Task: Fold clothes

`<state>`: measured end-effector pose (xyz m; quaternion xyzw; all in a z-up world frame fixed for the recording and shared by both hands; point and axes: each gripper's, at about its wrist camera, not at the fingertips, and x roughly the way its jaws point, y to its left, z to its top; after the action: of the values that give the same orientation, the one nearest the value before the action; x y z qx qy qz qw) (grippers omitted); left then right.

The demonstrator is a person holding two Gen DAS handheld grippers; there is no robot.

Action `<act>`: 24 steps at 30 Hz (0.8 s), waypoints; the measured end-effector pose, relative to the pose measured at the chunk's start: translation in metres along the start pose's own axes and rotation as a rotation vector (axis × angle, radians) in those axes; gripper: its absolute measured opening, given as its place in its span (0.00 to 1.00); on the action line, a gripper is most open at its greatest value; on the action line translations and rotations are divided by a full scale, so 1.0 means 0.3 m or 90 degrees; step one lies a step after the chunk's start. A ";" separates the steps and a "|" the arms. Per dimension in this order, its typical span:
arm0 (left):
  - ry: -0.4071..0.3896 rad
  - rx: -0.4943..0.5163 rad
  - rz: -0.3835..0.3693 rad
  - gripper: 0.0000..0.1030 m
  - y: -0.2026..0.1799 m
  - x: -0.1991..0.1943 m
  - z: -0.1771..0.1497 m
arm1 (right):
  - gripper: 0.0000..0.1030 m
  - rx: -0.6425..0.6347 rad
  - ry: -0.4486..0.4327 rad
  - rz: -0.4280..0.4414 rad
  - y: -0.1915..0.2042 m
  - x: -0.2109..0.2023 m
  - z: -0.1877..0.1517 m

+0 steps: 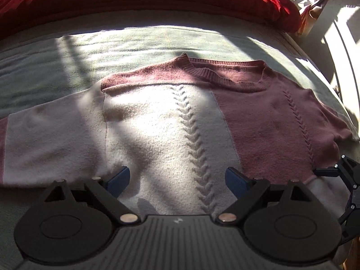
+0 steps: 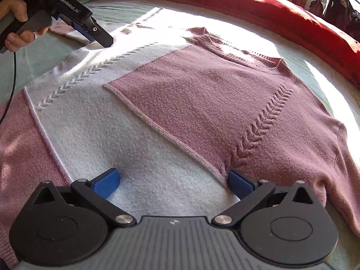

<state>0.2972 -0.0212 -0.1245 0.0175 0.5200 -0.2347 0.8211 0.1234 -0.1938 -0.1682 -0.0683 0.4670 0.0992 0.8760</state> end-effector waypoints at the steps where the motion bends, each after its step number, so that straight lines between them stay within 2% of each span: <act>1: 0.013 0.006 -0.005 0.88 -0.007 0.011 -0.010 | 1.00 0.000 -0.001 -0.002 0.001 0.000 -0.001; 3: 0.039 0.017 0.001 0.88 -0.011 0.026 -0.046 | 1.00 -0.001 -0.002 -0.001 0.000 -0.002 0.000; 6: 0.048 0.019 0.019 0.88 0.018 0.004 -0.108 | 1.00 -0.003 -0.004 0.003 -0.004 -0.004 -0.001; 8: 0.063 0.018 0.052 0.88 0.024 -0.021 -0.123 | 1.00 -0.004 -0.006 0.002 -0.004 -0.003 -0.002; 11: 0.050 0.007 0.032 0.87 0.007 -0.076 -0.112 | 1.00 -0.006 -0.003 -0.004 0.003 -0.004 0.001; 13: 0.038 0.034 0.014 0.88 -0.037 -0.092 -0.103 | 1.00 -0.008 0.014 -0.011 0.010 -0.004 0.018; 15: 0.039 0.057 -0.004 0.88 -0.075 -0.076 -0.104 | 1.00 0.001 0.033 -0.023 0.016 -0.010 0.041; 17: 0.057 0.065 -0.017 0.88 -0.095 -0.035 -0.117 | 1.00 0.008 0.028 -0.033 0.020 -0.030 0.057; 21: 0.089 0.061 0.003 0.89 -0.097 0.026 -0.160 | 1.00 0.031 0.030 -0.030 0.010 -0.065 0.050; 24: 0.093 0.069 -0.002 0.90 -0.098 0.022 -0.163 | 1.00 0.088 0.066 -0.026 -0.012 -0.094 -0.023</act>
<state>0.2464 -0.0364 -0.1461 0.0786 0.5650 -0.2617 0.7785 0.1035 -0.2018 -0.1485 -0.0222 0.5159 0.0453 0.8552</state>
